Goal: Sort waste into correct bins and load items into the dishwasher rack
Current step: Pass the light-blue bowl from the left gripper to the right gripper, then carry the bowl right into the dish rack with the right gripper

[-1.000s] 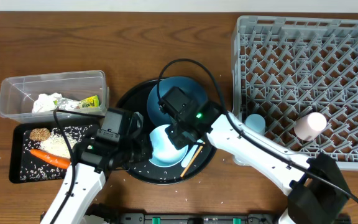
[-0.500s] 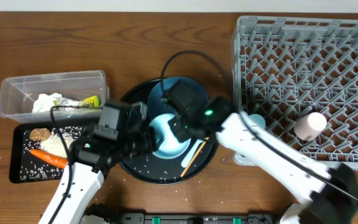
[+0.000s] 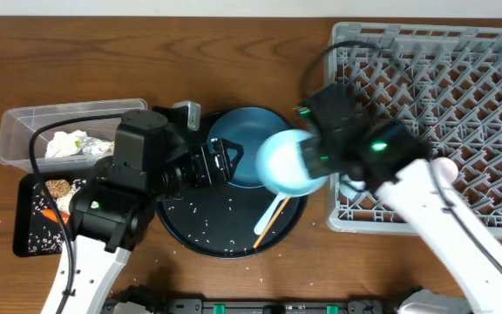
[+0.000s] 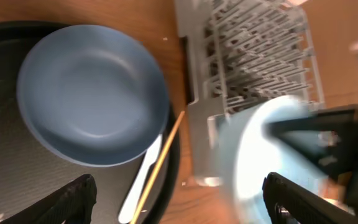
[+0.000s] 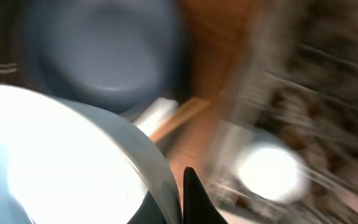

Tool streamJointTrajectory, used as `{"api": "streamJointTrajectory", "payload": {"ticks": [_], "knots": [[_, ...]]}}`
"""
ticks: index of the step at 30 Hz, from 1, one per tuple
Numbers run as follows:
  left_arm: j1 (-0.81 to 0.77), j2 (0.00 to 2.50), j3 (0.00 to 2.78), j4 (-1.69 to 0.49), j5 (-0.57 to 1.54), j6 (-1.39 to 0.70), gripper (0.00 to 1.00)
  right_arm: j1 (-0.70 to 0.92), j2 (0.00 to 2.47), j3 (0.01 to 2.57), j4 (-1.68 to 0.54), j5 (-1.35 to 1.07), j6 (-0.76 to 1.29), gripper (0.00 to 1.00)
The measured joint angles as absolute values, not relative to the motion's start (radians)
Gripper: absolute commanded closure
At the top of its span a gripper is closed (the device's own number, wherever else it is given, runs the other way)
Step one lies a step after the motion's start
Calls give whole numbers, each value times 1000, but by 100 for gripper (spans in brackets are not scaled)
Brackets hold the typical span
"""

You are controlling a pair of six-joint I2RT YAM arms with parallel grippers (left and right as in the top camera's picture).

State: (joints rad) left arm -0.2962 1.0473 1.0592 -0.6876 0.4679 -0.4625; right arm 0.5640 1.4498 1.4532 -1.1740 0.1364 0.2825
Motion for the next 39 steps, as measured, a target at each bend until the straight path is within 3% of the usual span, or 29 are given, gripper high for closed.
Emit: {"api": "streamJointTrajectory", "payload": {"ticks": [7,15,21,28,39], "knots": [[-284,1047,1059,-726,329,-444,2,208,1396,1453,-1243,401,225,99],[-283,1047,1059,-726,290,-444,2,-154,1398,1454,-1010,707,184,99],[-283,1047,1059,-726,284,-444,2,-199,1409,1454,-830,995,136,99],[-283,1047,1059,-727,281,-444,2,-210,1567,1460,-595,1245,-93,99],[-283,1047,1059,-726,281,-444,2,-326,1812,1460,-533,1394,-302,99]]}}
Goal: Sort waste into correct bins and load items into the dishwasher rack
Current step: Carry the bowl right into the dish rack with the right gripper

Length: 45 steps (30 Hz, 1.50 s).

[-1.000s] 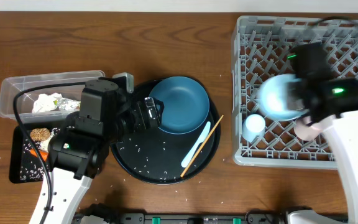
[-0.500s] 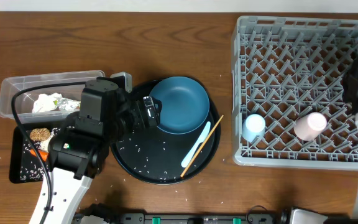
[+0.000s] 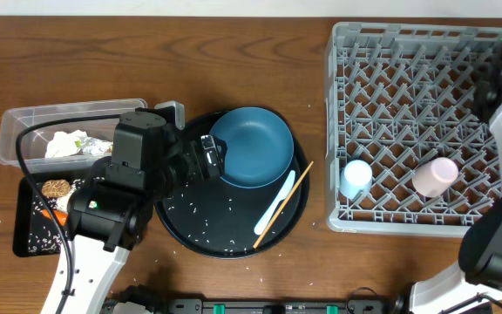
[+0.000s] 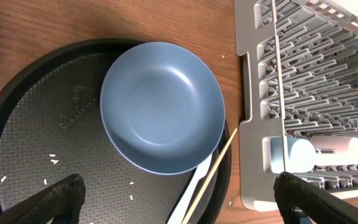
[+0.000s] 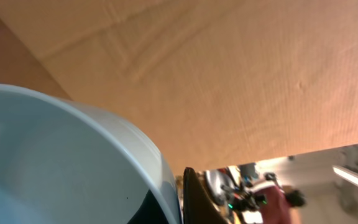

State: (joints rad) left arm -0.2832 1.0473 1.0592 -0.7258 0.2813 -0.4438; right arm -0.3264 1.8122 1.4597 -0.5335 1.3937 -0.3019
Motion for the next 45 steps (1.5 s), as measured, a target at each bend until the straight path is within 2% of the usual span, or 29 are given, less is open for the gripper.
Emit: {"api": "streamJointTrajectory", "payload": {"ticks": [16,25,35,38,43,45], "knots": [[-283,1047,1059,-726,281,-444,2,-364,2016,1459,-540,1425,-342,99],[-283,1047,1059,-726,281,-444,2,-348,2011,1460,-712,1377,-190,99],[-283,1047,1059,-726,281,-444,2,-337,2000,1459,-741,1341,-139,98],[-283,1047,1059,-726,281,-444,2,-330,1997,1459,-739,1325,-136,90],[-283,1047,1059,-727,281,-444,2,-273,1994,1460,-716,1152,-110,51],[-283,1047,1059,-727,281,-444,2,-257,1997,1458,-720,1048,-103,41]]}}
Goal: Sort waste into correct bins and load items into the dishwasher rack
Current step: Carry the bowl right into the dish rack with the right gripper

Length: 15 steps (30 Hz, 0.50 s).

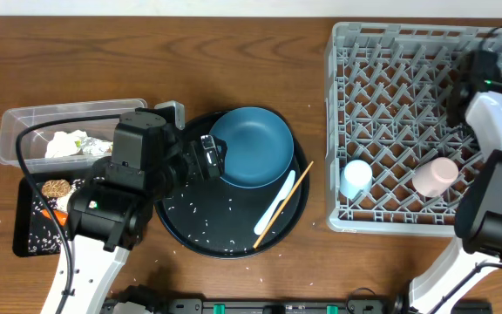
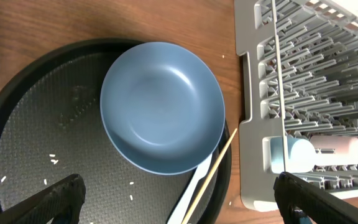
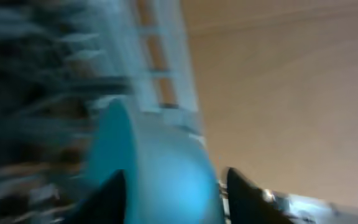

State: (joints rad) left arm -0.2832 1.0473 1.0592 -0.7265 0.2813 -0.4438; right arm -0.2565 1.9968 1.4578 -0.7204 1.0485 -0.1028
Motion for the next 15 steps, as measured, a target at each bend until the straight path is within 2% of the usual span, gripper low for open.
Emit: {"api": "streamJointTrajectory", "payload": {"ticks": [3,5,10,15], "knots": [[-283,1047,1059,-726,281,-444,2,-249,2006,1451,-723,914,-91,30],[-283,1047,1059,-726,281,-444,2,-251,2003,1452,-715,890,-66,27],[-283,1047,1059,-726,281,-444,2,-246,2000,1468,-731,862,-32,25],[-283,1047,1059,-727,281,-444,2,-231,1981,1513,-801,744,-22,27]]}}
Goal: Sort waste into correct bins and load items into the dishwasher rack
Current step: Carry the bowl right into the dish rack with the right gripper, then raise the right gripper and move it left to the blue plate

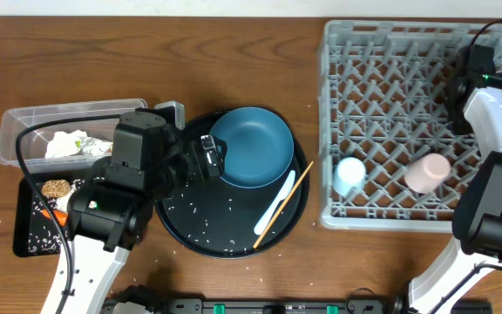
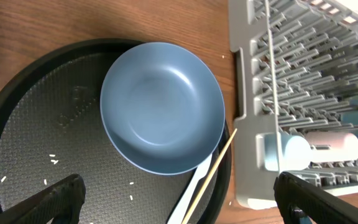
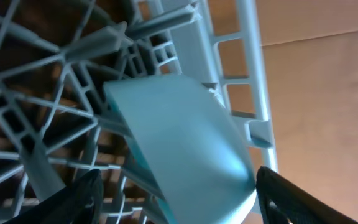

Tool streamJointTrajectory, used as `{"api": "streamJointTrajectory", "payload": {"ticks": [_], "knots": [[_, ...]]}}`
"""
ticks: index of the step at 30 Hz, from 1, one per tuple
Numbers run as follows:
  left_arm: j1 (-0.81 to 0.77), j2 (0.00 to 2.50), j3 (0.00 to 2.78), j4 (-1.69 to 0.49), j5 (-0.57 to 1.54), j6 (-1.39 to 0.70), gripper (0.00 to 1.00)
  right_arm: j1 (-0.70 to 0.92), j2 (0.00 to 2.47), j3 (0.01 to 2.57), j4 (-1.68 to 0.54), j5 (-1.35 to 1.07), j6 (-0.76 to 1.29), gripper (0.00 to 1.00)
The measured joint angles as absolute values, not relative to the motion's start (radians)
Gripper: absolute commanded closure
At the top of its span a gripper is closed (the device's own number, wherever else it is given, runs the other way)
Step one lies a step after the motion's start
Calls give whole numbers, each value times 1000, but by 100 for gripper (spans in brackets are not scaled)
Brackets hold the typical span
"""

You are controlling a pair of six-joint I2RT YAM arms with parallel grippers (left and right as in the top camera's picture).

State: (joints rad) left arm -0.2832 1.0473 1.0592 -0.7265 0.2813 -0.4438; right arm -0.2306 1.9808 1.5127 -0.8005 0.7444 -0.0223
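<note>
A pale blue bowl (image 3: pixel 185 143) stands on edge among the pegs at the far right of the grey dishwasher rack (image 1: pixel 390 52). My right gripper (image 3: pixel 178 179) is open, one finger on each side of the bowl, and sits at the rack's right side (image 1: pixel 471 83). A dark blue bowl (image 1: pixel 251 146) lies on the round black tray (image 1: pixel 190 228), with a white utensil and a chopstick (image 1: pixel 279 208) beside it. My left gripper (image 2: pixel 179 208) hangs open and empty above the tray.
A pale blue cup (image 1: pixel 349 174) and a pink cup (image 1: pixel 425 171) lie in the rack's front row. At the left are a clear bin (image 1: pixel 16 131) with crumpled paper and a black tray (image 1: pixel 26 228) of food scraps. Rice grains dot the round tray.
My right gripper's fingers now stand wider apart, with the pale blue bowl set among the rack's pegs. The rack and its two cups have shifted a little to the left. The left arm is unchanged.
My right gripper first held the pale blue bowl over the tray's right edge, by the rack. Then it was at the rack's far right corner, still shut on the bowl. Later it was low over the rack there. Now the bowl stands in the rack and the jaws are open.
</note>
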Motion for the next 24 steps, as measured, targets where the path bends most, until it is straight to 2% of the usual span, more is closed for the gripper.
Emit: {"api": "streamJointTrajectory", "payload": {"ticks": [8,12,17,21,24], "knots": [[-283,1047,1059,-726,281,-444,2,-170,1794,1543,-861,360,0,28],[-283,1047,1059,-726,281,-444,2,-173,1658,1544,-894,233,8,34],[-283,1047,1059,-726,281,-444,2,-159,1495,1554,-965,36,16,36],[-283,1047,1059,-726,281,-444,2,-73,1422,1558,-999,-150,19,41],[-283,1047,1059,-726,281,-444,2,33,1427,1558,-993,-253,22,41]]}}
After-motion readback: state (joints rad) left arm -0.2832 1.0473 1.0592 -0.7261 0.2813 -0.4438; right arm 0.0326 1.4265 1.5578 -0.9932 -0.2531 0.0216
